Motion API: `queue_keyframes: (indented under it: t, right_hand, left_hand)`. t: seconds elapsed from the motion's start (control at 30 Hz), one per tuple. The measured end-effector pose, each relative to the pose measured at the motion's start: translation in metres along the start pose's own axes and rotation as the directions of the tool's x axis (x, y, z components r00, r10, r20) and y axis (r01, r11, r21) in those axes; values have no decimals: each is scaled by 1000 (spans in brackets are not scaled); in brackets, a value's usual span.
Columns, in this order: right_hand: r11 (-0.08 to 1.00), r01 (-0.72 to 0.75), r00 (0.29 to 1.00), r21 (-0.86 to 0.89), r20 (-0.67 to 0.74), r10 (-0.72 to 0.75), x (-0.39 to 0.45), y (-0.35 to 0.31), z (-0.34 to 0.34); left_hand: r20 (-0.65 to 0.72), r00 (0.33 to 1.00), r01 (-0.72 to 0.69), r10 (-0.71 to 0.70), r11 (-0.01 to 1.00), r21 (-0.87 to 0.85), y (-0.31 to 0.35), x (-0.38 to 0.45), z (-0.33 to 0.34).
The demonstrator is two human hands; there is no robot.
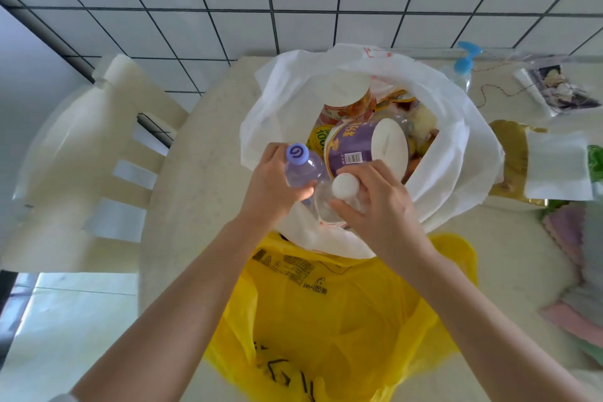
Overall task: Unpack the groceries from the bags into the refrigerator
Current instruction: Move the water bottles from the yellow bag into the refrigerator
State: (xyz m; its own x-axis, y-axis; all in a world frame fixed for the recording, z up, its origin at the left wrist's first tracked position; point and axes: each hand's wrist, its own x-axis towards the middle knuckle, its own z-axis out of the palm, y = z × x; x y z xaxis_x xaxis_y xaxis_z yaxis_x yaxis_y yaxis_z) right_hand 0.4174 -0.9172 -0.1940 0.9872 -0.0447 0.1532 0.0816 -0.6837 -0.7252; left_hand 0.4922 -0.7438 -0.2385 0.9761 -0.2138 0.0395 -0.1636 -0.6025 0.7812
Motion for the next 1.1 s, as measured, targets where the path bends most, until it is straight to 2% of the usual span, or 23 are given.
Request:
queue_keyframes:
  t: [0.13,0.27,0.33,0.53,0.63,0.7,0.77,0.9,1.0,1.1]
  right_hand:
    - [985,-117,988,125,117,102,-8,3,22]
    - [984,-95,981,154,182,66,-17,15,33]
    - [974,-127,973,188,214,86,-22,23,38]
    - [974,-208,954,90,239,182,-16,43,47]
    - [948,-285,932,143,273,239,-20,53,42]
    - [898,-344,920,276,291,263,-26,61,37]
    - [804,-441,891,399,305,337,-33,67,32]
    - [687,-523,850,505,243,468,-36,70,22]
    - [718,-473,876,511,184,447,-32,61,9]
    - [759,-402,910,512,134,391,-29,40,-7]
  left_hand:
    - [113,992,62,-55,997,-53,-1,9,1]
    - [221,970,134,-102,982,-133,1,15,1]
    - [248,965,125,-84,980,-153,-2,18,3]
    - [322,946,114,-48,976,-188,-8,23,7]
    - [338,939,141,-62,966,-215,-18,22,14]
    - [333,941,125,-63,978,-167,-24,21,17]
    - [312,946,138,-83,978,-156,-26,19,21]
    - [194,974,150,-121,978,-144,-22,12,28]
    - [70,990,126,-119,985,-116,-12,2,27]
    - [-23,991,129,-136,973,-190,6,-6,15]
